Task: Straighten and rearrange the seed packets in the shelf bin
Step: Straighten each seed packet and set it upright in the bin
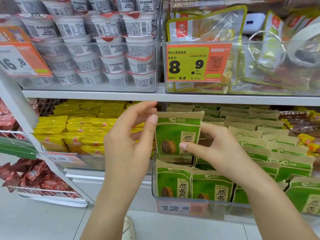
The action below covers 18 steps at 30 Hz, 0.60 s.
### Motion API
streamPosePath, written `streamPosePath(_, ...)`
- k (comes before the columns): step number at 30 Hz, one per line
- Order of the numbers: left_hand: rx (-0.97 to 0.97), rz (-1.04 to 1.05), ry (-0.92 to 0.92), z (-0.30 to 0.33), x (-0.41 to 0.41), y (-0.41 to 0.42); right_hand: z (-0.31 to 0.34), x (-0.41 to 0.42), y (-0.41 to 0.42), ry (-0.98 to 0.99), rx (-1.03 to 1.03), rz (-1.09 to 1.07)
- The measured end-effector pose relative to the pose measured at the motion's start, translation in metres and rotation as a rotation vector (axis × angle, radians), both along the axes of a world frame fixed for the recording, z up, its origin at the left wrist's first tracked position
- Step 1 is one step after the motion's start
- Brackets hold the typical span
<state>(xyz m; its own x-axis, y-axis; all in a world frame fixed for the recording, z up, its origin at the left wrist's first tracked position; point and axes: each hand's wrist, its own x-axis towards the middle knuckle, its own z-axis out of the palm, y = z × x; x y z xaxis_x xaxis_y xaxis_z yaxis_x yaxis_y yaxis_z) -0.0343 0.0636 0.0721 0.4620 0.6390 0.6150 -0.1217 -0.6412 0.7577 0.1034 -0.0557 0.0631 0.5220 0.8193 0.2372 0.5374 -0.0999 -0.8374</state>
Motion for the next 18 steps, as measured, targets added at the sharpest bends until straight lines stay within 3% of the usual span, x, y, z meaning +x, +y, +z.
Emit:
streamPosePath(5,-0.153,-0.034,0.005,-0.007,0.003,0.010,0.009,0.001,-0.004,0.085,0.299,-0.150)
streamPosePath(9,-0.251,-0.100,0.068,-0.013,0.006,0.009,0.016,-0.001,-0.006,0.300,0.460,-0.188)
streamPosePath(12,-0.357,-0.225,0.098,-0.012,0.008,0.004,0.019,-0.001,-0.007,0.436,0.489,-0.183)
streamPosePath(18,-0.628,-0.563,0.120,-0.007,0.010,-0.005,0.019,-0.008,-0.007,0.504,0.404,-0.110)
